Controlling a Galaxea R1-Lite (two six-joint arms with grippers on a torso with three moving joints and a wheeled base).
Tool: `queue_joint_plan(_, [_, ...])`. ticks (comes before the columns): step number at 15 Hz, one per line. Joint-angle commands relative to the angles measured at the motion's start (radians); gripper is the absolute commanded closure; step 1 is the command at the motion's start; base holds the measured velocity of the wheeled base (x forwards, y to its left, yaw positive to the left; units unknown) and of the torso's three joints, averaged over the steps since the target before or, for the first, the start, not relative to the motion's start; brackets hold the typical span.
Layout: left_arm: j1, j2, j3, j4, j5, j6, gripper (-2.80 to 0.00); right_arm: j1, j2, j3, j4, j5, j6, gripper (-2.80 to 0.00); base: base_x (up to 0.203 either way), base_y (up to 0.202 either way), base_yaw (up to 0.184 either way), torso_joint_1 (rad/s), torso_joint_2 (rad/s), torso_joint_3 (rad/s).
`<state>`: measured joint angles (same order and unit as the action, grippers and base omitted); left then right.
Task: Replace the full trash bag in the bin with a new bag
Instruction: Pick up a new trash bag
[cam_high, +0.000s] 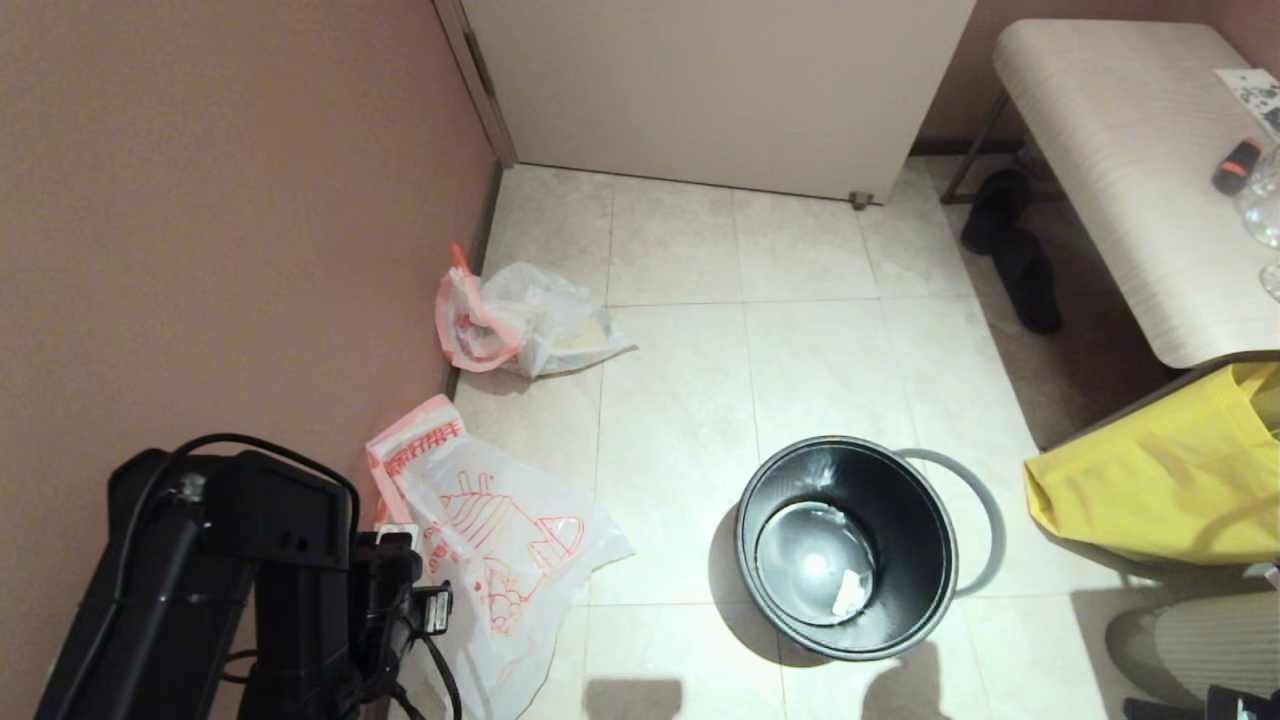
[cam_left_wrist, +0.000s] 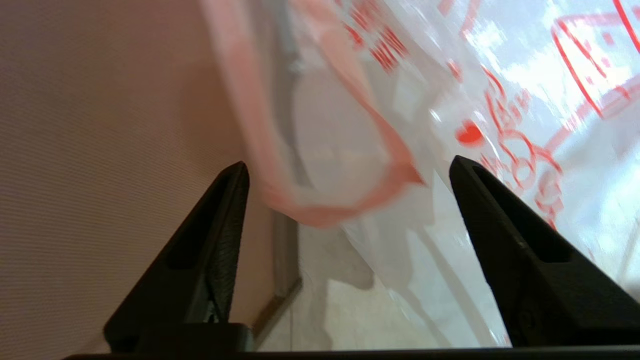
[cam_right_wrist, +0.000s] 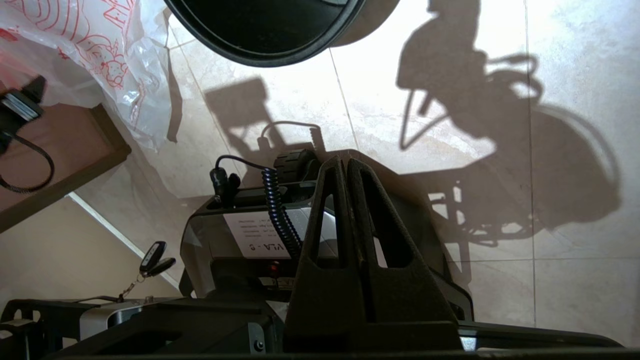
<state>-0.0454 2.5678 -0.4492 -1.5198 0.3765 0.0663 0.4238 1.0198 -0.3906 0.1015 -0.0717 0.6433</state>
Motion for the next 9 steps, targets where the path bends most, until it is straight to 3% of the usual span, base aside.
queue_joint_plan(1, [-0.003,0.022,0.007,-0.050,-0.013,0.004,-2.80,0.001,0.002,-0.003,0.001,0.000,0.004,0.00,0.000,0.000,0.000,0.000,0.00,0.000])
queue_joint_plan(6, [-0.005,0.020,-0.016,-0.050,-0.048,0.056,-2.80,0.001,-0.003,-0.007,0.006,-0.003,-0.003,0.00,0.000,0.000,0.000,0.000,0.00,0.000])
queue_joint_plan(9, [-0.010,0.020,-0.033,-0.050,-0.063,0.141,-2.80,0.003,-0.003,-0.007,0.006,-0.033,-0.027,0.00,0.000,0.000,0.000,0.000,0.00,0.000])
